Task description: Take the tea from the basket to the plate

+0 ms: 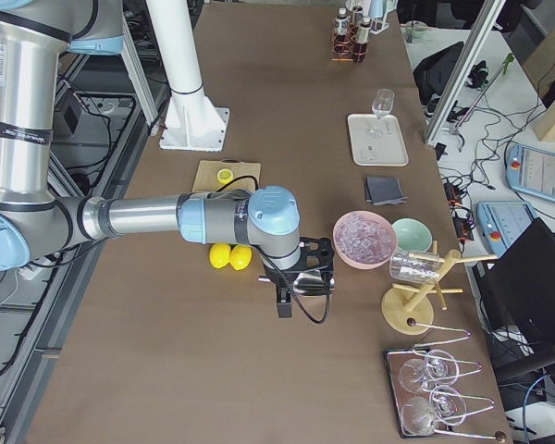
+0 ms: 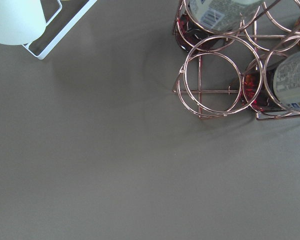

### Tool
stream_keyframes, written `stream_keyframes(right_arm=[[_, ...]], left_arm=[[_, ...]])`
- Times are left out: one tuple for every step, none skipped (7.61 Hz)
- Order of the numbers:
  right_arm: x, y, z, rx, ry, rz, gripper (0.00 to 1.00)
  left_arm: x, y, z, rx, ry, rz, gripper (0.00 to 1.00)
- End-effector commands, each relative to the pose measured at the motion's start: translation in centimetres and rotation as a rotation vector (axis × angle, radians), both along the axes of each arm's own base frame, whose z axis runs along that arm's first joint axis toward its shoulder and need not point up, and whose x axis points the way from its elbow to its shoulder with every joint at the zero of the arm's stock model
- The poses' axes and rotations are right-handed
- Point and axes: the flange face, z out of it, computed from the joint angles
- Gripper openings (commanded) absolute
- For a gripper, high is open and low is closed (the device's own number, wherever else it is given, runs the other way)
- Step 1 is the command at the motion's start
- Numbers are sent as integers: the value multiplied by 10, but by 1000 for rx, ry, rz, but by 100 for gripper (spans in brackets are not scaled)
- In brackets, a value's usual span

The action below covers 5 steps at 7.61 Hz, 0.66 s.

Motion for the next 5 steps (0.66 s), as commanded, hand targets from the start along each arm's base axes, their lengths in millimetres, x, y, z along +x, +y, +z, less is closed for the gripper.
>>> stream_keyframes(right_arm=[[3, 1, 0, 1, 0, 8, 100], [3, 1, 0, 1, 0, 8, 100], [4, 1, 0, 1, 0, 10, 100], [4, 1, 0, 1, 0, 10, 100], [5, 1, 0, 1, 0, 12, 100]], left_arm=[[-1, 0, -6, 12, 0, -2, 99], [-1, 0, -12, 22, 5, -2, 99], [-2, 0, -13, 22, 3, -2, 99], [-1, -1, -13, 23, 3, 0, 99], [-2, 0, -12, 19, 2, -3, 99]])
